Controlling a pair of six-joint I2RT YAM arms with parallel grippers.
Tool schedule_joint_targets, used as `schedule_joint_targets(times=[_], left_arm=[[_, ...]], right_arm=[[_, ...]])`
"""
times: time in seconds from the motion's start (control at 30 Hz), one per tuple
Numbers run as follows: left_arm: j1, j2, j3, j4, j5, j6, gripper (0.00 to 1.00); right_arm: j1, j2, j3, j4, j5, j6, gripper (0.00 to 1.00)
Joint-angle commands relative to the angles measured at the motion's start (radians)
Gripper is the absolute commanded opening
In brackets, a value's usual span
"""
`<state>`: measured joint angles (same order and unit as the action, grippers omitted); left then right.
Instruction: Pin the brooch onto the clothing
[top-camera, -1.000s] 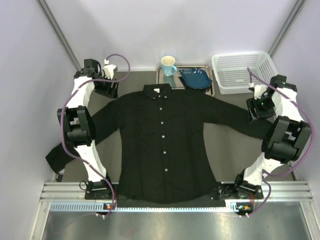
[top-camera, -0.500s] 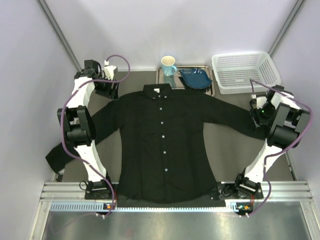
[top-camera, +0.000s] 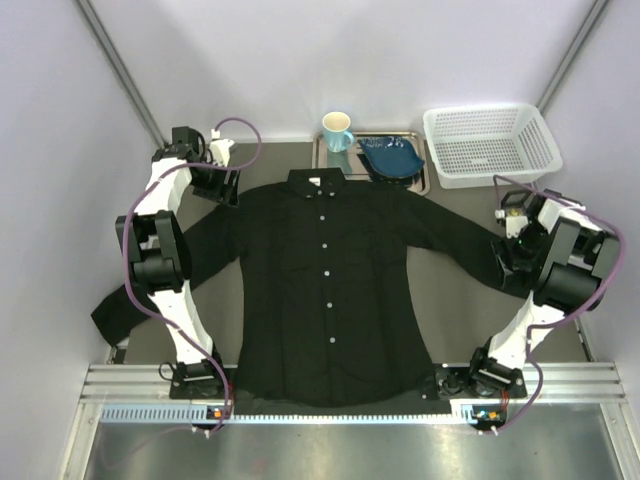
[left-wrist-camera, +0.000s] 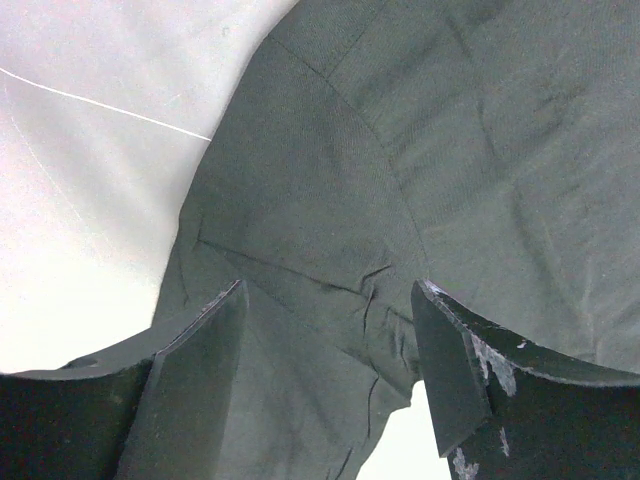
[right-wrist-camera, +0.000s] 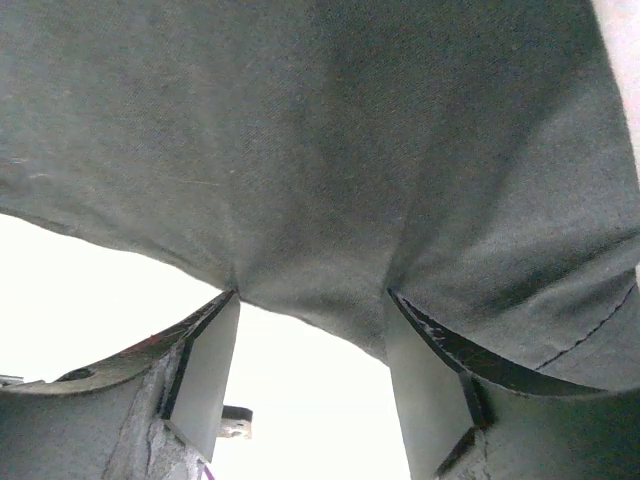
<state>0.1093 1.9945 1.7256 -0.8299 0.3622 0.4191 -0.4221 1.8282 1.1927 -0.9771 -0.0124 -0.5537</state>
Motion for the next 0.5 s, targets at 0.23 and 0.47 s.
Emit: schedule_joint_targets(times=[0.23, 0.47], left_arm=[[-0.002, -0.120, 0.015, 0.070, 0.040, -0.045, 0.81], [0.003, -0.365, -0.171, 0.421, 0.104, -0.225, 0.92]], right_arm=[[-0.058, -0.121, 0.346, -0.061, -0.273, 0.069, 0.71], [-0.078, -0.069, 0.505, -0.025, -0.407, 0.110, 0.78]])
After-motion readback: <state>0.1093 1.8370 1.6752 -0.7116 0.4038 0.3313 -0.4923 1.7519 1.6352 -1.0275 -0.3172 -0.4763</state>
